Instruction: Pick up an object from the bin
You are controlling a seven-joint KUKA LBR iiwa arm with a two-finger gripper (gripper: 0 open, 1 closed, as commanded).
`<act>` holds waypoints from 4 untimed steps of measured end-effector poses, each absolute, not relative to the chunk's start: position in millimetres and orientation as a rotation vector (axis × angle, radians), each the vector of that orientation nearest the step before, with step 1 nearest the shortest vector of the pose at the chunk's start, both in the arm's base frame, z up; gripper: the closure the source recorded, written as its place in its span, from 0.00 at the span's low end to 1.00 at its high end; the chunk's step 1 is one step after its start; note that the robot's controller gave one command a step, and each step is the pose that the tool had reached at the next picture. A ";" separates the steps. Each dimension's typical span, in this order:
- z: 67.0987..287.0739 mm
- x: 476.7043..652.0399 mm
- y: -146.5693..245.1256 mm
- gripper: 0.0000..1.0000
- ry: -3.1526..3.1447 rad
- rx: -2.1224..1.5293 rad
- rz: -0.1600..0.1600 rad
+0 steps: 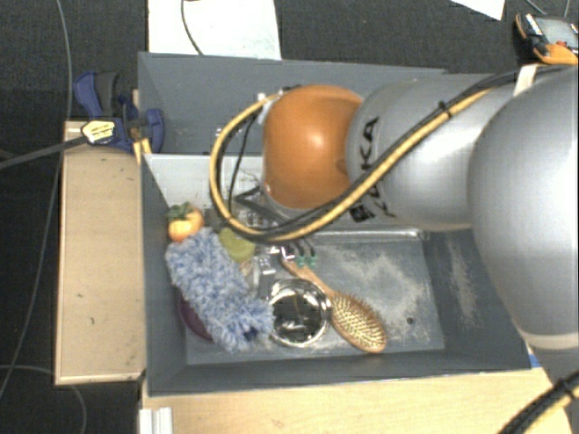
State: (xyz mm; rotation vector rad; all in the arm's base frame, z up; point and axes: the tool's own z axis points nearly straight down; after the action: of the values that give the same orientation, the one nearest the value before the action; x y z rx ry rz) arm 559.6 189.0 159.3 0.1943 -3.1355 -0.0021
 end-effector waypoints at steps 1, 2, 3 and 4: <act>163.3 584.7 213.0 0.00 -3.151 0.205 -0.007; 90.1 547.2 183.6 0.00 -3.118 0.546 -0.009; 100.9 516.0 222.3 0.00 -3.145 0.320 -0.012; 69.8 534.5 173.7 0.00 -3.116 0.455 0.000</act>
Offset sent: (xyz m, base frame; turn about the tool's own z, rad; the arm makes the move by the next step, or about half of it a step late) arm -0.0199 -0.0099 -0.0795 -0.2360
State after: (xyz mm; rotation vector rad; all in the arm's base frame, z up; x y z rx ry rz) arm 534.5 173.7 69.8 0.4546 -3.1158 -0.0004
